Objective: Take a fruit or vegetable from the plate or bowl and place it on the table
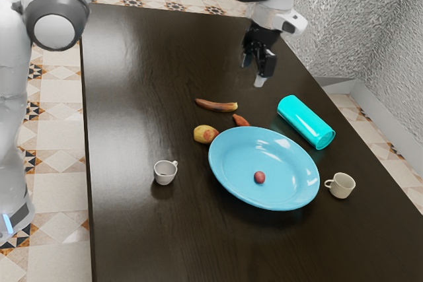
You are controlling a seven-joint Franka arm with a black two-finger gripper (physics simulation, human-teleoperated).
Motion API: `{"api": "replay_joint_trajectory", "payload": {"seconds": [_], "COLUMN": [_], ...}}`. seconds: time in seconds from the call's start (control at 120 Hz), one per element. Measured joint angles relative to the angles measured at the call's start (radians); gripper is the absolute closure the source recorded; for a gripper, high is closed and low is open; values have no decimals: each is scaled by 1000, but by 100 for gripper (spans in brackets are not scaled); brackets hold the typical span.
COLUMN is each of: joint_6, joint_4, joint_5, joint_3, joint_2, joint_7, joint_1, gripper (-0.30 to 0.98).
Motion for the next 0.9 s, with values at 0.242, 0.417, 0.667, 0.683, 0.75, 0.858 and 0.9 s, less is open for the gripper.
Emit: {"api": "replay_joint_trajectory", "payload": {"seconds": [0.242,0.417,0.667,0.683,0.75,0.858,0.9], "joint_6": [-50,-62,36,43,64,43,21], "joint_4": [392,394,384,383,383,375,373], "joint_5": [-85,-88,-74,-69,-47,-28,-20], "joint_3": [335,324,-7,-14,-40,-54,-53], "joint_2": [290,285,306,309,319,325,326], "joint_7": [10,15,4,3,-4,-9,-4], "joint_1": [-193,-194,-217,-224,-246,-253,-253], "gripper": [0,0,0,0,0,0,0]}}
